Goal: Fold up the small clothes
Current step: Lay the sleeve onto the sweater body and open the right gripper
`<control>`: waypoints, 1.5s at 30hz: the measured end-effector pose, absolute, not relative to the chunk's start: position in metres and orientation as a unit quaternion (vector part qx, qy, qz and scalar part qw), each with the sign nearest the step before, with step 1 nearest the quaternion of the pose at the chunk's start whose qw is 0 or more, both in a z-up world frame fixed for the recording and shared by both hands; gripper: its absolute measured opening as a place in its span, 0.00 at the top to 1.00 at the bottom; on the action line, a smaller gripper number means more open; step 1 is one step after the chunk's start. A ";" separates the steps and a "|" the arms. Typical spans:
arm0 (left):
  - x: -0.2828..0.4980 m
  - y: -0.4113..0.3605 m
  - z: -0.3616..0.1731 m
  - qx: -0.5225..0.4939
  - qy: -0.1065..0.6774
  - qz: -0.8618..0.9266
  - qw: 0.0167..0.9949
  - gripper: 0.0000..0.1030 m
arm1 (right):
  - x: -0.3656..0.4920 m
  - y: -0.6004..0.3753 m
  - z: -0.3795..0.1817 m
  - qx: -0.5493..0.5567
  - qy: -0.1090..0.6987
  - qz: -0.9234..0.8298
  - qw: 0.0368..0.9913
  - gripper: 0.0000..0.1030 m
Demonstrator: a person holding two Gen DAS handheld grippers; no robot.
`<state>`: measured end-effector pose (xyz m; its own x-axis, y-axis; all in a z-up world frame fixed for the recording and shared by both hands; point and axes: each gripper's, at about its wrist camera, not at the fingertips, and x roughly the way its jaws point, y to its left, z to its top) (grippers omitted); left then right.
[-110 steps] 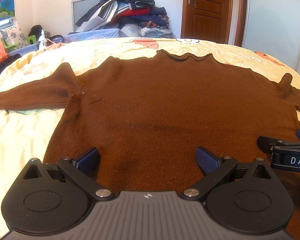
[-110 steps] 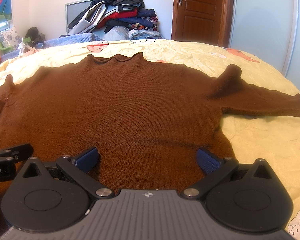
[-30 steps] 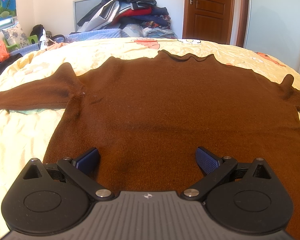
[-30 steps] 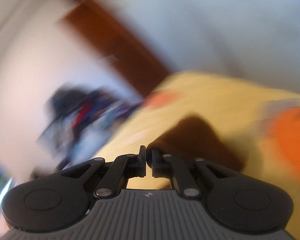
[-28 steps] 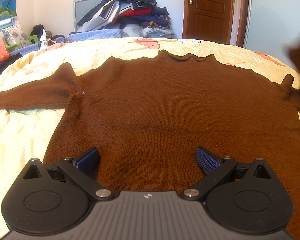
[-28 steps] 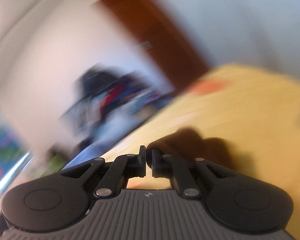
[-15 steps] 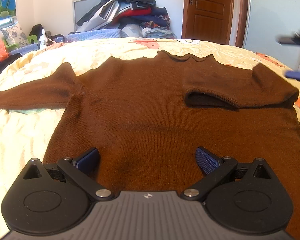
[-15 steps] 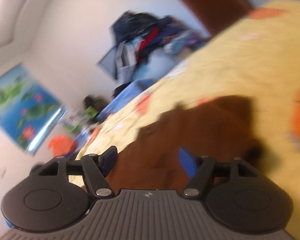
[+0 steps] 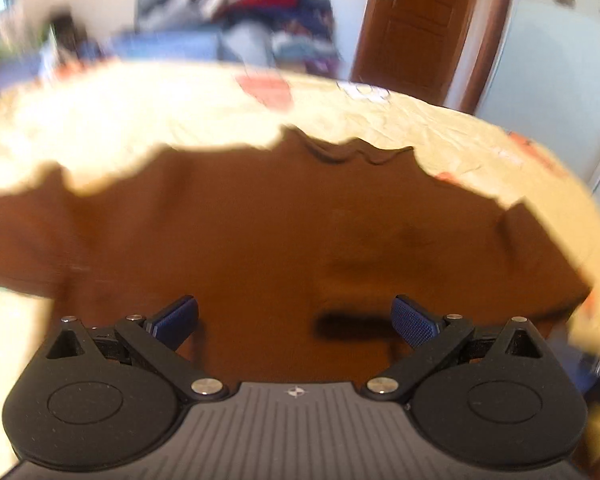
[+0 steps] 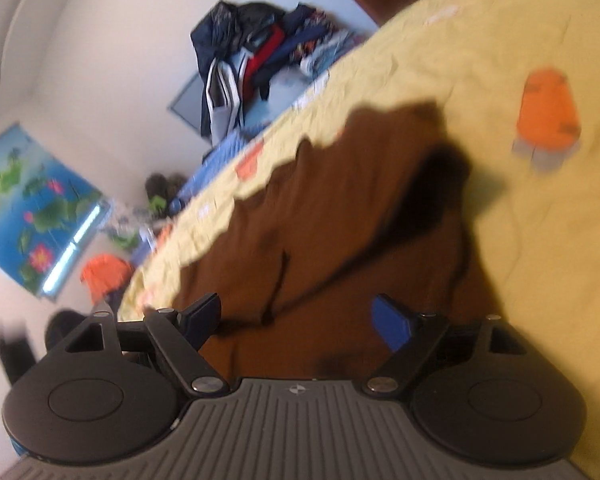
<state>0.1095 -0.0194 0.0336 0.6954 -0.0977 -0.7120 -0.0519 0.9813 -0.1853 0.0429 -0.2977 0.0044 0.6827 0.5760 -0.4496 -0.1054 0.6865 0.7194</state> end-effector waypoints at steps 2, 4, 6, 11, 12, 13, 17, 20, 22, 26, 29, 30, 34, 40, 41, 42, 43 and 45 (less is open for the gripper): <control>0.131 -0.020 0.029 -0.127 0.411 -0.028 0.903 0.08 | 0.035 -0.293 0.001 0.322 0.319 0.211 0.866 0.20; 0.142 -0.026 0.024 -0.127 0.422 -0.019 0.898 0.33 | 0.026 -0.288 -0.001 0.291 0.297 0.222 0.882 0.20; 0.149 -0.038 0.025 -0.090 0.420 -0.015 0.903 0.66 | 0.023 -0.283 0.002 0.279 0.296 0.224 0.886 0.15; 0.150 -0.043 0.044 -0.046 0.399 -0.026 0.915 0.93 | 0.027 -0.281 0.003 0.278 0.293 0.234 0.884 0.10; 0.149 -0.039 0.052 -0.043 0.385 -0.023 0.922 0.94 | 0.027 -0.281 0.002 0.277 0.292 0.234 0.885 0.10; 0.145 -0.030 0.060 -0.041 0.369 -0.018 0.928 0.94 | 0.027 -0.281 0.002 0.278 0.292 0.235 0.885 0.10; 0.135 0.014 0.075 -0.028 0.336 0.040 0.940 0.94 | 0.027 -0.281 0.001 0.279 0.290 0.236 0.885 0.09; 0.138 0.041 0.057 -0.025 0.370 0.066 0.926 0.94 | 0.026 -0.280 0.002 0.275 0.289 0.239 0.885 0.06; 0.139 0.046 0.036 -0.004 0.392 0.082 0.916 0.94 | 0.027 -0.278 0.002 0.271 0.289 0.242 0.886 0.04; 0.128 0.041 0.024 0.024 0.383 0.086 0.919 0.91 | 0.028 -0.277 0.003 0.263 0.292 0.245 0.886 0.02; 0.115 0.045 0.048 0.020 0.362 0.087 0.928 0.86 | 0.030 -0.276 0.016 0.245 0.318 0.226 0.888 0.05; 0.106 0.047 0.060 0.016 0.339 0.091 0.936 0.83 | 0.032 -0.279 0.027 0.245 0.321 0.219 0.888 0.04; 0.095 0.046 0.086 -0.039 0.260 0.052 0.964 0.01 | 0.055 -0.287 0.074 0.238 0.252 0.227 0.910 0.00; 0.147 0.016 0.034 -0.044 0.369 0.008 0.928 0.03 | 0.155 -0.250 0.060 0.122 0.336 0.181 0.916 0.02; 0.152 0.019 0.023 -0.056 0.387 0.006 0.920 0.03 | 0.167 -0.249 0.047 0.099 0.362 0.159 0.913 0.03; 0.151 0.018 0.018 -0.045 0.378 0.007 0.925 0.02 | 0.176 -0.255 0.033 0.087 0.385 0.142 0.908 0.03; 0.146 0.014 0.015 -0.022 0.367 0.005 0.930 0.01 | 0.173 -0.262 0.027 0.064 0.351 0.145 0.923 0.01; 0.140 0.007 0.007 0.007 0.353 0.004 0.935 0.00 | 0.173 -0.272 0.020 0.037 0.345 0.123 0.930 0.00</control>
<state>0.1403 0.0070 0.0075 0.7501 0.0123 -0.6612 -0.0024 0.9999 0.0159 0.1726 -0.2720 0.0196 0.7315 0.2537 -0.6329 -0.2025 0.9672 0.1536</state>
